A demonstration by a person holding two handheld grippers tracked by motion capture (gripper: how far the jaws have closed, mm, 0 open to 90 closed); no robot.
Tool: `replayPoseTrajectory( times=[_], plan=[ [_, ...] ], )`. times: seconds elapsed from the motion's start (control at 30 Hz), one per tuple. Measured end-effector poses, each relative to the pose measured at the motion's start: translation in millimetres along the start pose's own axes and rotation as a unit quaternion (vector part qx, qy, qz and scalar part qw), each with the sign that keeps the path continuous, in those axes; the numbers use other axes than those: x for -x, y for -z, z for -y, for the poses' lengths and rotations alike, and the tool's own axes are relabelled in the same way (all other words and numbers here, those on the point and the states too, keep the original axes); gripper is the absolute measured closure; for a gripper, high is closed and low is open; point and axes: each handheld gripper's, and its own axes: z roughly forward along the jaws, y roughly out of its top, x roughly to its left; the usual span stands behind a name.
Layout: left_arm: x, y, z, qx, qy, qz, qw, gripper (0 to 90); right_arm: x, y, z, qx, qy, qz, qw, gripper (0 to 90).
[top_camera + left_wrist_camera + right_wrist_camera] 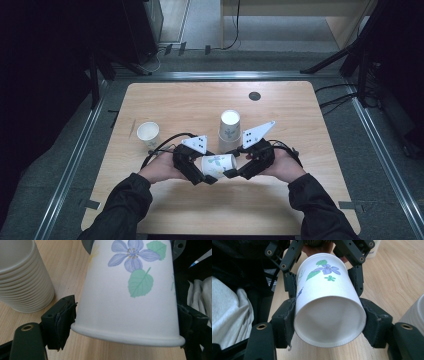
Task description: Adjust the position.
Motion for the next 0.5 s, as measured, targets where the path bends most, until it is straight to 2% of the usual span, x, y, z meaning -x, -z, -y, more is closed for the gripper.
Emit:
replayPoseTrajectory(
  times=[0.03, 0.5],
  plan=[
    [-0.3, 0.1, 0.1, 0.0, 0.002, 0.003, 1.0, 20.0, 0.1, -0.2, 0.1, -0.001, 0.0, 0.002, 1.0, 35.4],
    [-2.3, 1.3, 0.3, -0.004, 0.004, 0.004, 1.0, 23.1, 1.3, -1.1, -0.2, -0.003, -0.006, 0.003, 1.0, 35.2]
  ],
)
